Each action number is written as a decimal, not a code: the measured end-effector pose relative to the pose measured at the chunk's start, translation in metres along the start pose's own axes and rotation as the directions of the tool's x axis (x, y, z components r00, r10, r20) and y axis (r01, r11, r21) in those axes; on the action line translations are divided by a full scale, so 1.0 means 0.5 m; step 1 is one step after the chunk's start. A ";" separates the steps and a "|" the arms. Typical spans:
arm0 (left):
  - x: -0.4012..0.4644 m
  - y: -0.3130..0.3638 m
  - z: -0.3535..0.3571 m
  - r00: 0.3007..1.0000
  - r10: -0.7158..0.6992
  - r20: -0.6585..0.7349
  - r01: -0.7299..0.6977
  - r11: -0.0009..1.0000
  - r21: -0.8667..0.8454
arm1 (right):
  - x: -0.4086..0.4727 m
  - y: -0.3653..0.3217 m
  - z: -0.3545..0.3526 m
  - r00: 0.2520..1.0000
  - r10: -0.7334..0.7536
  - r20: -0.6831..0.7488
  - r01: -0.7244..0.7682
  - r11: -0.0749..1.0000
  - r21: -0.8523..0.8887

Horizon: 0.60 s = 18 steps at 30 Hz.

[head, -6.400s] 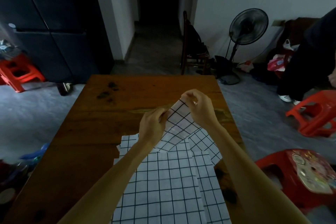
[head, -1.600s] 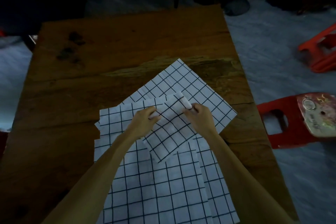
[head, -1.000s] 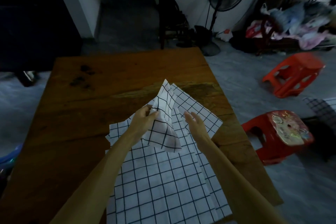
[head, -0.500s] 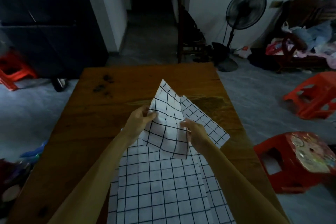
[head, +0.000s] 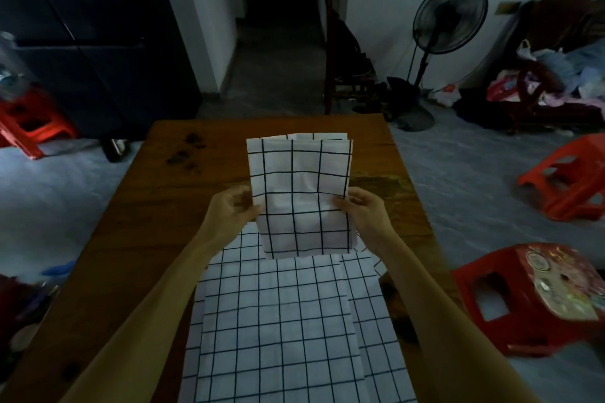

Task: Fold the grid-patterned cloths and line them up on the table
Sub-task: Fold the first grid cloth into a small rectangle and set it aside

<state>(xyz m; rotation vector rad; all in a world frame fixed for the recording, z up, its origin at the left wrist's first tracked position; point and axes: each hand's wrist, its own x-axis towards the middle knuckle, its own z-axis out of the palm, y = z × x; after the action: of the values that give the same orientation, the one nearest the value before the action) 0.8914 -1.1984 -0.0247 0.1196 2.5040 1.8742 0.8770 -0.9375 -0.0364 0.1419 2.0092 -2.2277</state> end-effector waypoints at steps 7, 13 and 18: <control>0.008 0.012 0.006 0.987 0.064 -0.146 -0.072 0.996 -0.049 | -0.010 -0.010 -0.009 1.000 0.011 0.029 -0.012 1.000 0.018; 0.013 -0.012 0.001 0.982 -0.064 -0.179 0.066 0.998 0.007 | -0.007 -0.009 -0.003 0.993 0.099 -0.060 -0.097 0.995 0.030; 0.003 -0.009 0.014 0.984 -0.120 -0.129 0.114 0.992 -0.058 | -0.014 0.020 0.003 0.996 0.045 -0.077 -0.053 0.993 -0.106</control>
<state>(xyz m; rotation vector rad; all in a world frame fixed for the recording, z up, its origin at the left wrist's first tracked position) 0.8902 -1.1930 -0.0310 -0.1542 2.4814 1.9567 0.8856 -0.9399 -0.0450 0.2627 2.1343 -2.1089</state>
